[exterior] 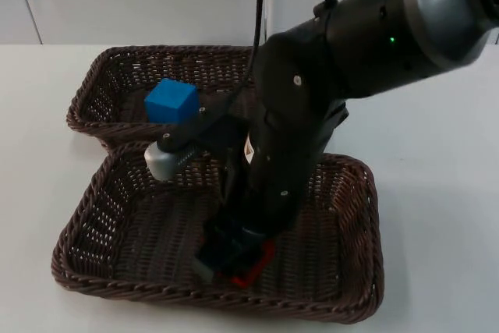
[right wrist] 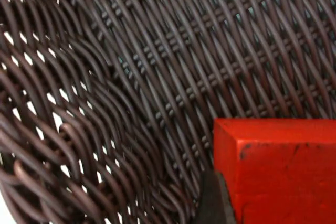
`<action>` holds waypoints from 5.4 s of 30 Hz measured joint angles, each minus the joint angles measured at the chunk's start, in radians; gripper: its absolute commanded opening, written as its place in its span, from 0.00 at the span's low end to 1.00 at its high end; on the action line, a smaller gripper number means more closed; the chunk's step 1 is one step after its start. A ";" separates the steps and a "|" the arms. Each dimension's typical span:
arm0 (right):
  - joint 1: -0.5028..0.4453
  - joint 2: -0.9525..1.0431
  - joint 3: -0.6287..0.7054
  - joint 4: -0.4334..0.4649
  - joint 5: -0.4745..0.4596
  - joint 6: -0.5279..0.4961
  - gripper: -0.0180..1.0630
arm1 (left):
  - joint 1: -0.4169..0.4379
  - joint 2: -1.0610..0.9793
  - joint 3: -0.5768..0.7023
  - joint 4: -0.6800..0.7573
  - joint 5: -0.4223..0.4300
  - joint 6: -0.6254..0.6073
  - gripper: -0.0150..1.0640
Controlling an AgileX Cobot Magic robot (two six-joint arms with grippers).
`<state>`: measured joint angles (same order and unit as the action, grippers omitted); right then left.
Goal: Pick up one cube with the left hand and place it into the upper basket. Pick up one cube with the right hand and place it into the lower basket.
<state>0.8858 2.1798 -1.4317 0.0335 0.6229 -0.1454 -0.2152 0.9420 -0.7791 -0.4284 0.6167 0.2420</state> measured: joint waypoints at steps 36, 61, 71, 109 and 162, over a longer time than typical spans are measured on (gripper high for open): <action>0.000 -0.384 0.000 -0.003 0.002 0.000 0.70 | 0.000 0.000 0.000 0.000 0.000 0.000 0.65; 0.000 -0.639 0.000 -0.003 0.083 0.000 0.70 | 0.000 -0.152 0.000 0.000 0.002 0.056 0.65; 0.000 -0.757 0.189 -0.003 0.008 0.000 0.70 | 0.000 -0.244 0.000 -0.011 0.039 0.070 0.65; 0.000 -1.627 0.742 -0.003 -0.028 0.042 0.70 | 0.000 -0.774 0.190 0.020 0.354 0.168 0.65; 0.000 -2.177 0.910 -0.051 0.461 0.156 0.72 | 0.000 -0.938 0.276 0.227 0.469 -0.034 0.65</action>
<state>0.8858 0.0032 -0.5220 -0.0176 1.0835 0.0105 -0.2152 0.0043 -0.5026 -0.2013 1.0862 0.2079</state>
